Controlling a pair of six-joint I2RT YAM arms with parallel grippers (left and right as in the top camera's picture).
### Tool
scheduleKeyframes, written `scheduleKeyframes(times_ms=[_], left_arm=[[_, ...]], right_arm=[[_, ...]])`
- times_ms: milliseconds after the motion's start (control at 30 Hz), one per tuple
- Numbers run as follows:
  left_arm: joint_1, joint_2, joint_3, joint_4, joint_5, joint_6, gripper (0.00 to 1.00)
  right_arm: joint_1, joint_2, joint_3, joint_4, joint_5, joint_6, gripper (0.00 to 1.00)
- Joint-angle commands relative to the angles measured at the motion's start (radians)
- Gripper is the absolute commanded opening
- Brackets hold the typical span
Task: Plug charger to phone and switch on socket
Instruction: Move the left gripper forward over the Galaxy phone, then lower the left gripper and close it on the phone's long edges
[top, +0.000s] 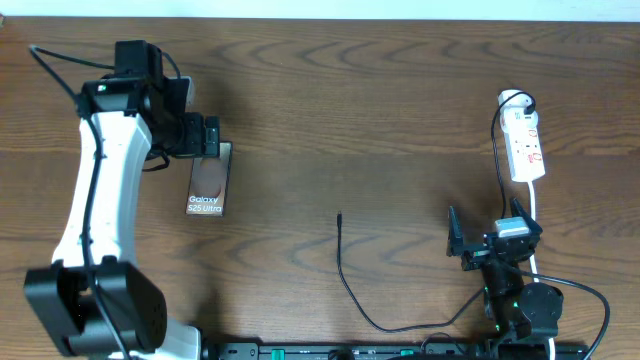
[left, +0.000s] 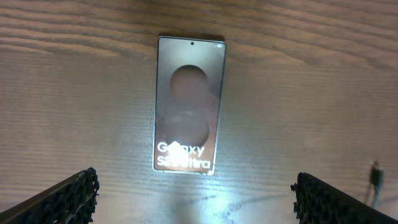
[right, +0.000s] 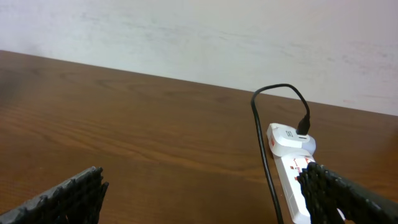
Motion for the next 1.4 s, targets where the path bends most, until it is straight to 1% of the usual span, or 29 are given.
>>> scheduleKeyframes(times_ms=[0,333,733,867,1367], left_arm=[[0.004,0.047,0.005,0.007,-0.019,-0.012,0.98],[0.002,0.194,0.005,0.039,-0.019,-0.012,0.98],[0.002,0.311,-0.001,0.056,-0.020,-0.002,0.98],[0.002,0.320,-0.033,0.095,-0.020,0.030,0.98],[0.000,0.319,-0.060,0.117,-0.021,0.034,0.98]], right_arm=[[0.010,-0.005,-0.001,-0.005,0.011,-0.007,0.99],[0.010,-0.005,-0.001,-0.005,0.011,-0.007,0.99],[0.010,-0.005,-0.001,-0.005,0.011,-0.007,0.99],[0.010,-0.005,-0.001,-0.005,0.011,-0.007,0.99],[0.010,-0.005,-0.001,-0.005,0.011,-0.007,0.99]])
